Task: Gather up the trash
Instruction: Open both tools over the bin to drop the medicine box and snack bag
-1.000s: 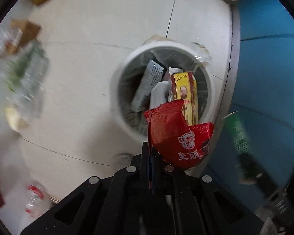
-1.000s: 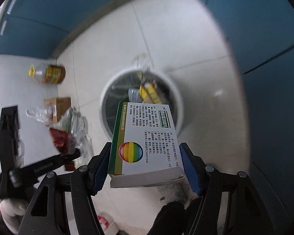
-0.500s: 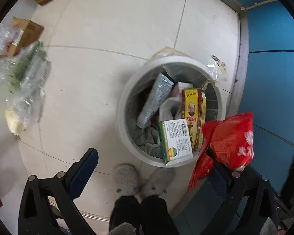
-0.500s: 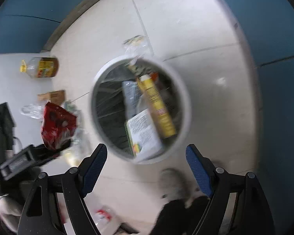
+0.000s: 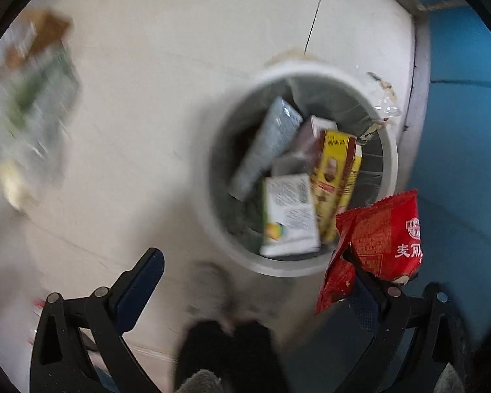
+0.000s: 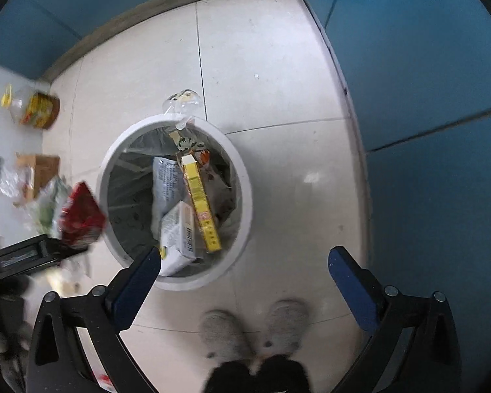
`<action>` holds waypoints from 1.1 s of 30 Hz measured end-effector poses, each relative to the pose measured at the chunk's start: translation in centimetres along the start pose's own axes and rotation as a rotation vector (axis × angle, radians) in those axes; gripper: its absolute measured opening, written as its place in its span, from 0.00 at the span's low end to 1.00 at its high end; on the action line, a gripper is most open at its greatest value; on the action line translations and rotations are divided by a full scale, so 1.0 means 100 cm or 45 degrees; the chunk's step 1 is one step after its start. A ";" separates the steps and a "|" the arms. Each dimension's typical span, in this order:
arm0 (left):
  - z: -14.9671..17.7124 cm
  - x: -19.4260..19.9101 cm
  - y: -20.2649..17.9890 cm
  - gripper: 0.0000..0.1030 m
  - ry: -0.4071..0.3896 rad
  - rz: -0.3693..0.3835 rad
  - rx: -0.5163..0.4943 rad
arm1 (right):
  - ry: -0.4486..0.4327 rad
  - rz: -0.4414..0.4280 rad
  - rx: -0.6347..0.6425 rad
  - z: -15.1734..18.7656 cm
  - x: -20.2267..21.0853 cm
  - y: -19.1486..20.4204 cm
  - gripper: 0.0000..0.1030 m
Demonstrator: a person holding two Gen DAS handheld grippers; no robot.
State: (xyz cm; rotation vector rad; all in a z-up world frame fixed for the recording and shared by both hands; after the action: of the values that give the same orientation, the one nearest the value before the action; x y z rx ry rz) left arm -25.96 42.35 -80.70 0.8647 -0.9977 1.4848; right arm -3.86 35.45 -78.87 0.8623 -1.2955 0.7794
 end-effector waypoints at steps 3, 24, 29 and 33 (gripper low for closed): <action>-0.005 -0.019 -0.003 1.00 0.045 0.092 -0.029 | 0.062 -0.230 -0.152 -0.002 -0.020 -0.006 1.00; -0.004 -0.039 0.007 1.00 -0.235 -0.247 -0.345 | 0.255 -0.660 -0.424 -0.019 -0.111 0.023 0.03; -0.004 -0.022 0.029 1.00 -0.340 -0.358 -0.263 | 0.222 -0.483 -0.237 -0.029 -0.103 0.030 0.68; 0.002 0.002 0.036 1.00 -0.376 -0.341 -0.160 | 0.083 -0.280 -0.040 -0.031 -0.072 0.040 0.77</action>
State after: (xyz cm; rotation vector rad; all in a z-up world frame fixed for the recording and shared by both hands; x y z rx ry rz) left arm -29.59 42.03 -80.94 1.0999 -1.1280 1.0767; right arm -6.74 40.04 -85.86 0.9288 -1.1308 0.6073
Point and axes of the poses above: each gripper's, at about its wrist camera, not at the fingertips, and x roughly against the way its jaws point, y to its left, z to its underside, the point moved 3 cm from there along -x, roughly the way its jaws point, and after that the axes turned 3 degrees about x, right-handed, at the moved point
